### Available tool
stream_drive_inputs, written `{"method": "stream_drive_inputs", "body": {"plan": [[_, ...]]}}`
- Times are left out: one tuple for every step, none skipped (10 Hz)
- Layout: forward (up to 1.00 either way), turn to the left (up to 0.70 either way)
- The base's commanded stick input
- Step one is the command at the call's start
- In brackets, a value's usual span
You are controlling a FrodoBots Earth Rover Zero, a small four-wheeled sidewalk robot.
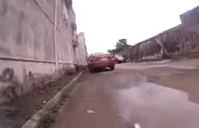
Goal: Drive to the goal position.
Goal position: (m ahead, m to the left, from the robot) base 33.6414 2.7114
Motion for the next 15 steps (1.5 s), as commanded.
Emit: {"method": "stream_drive_inputs", "body": {"plan": [[1.00, 0.00], [1.00, 0.00], [1.00, 0.00], [1.00, 0.00], [1.00, 0.00], [1.00, 0.00], [1.00, 0.00], [1.00, 0.00], [1.00, 0.00], [1.00, 0.00], [1.00, -0.27], [1.00, -0.27], [1.00, -0.27], [1.00, -0.27], [1.00, -0.27]]}}
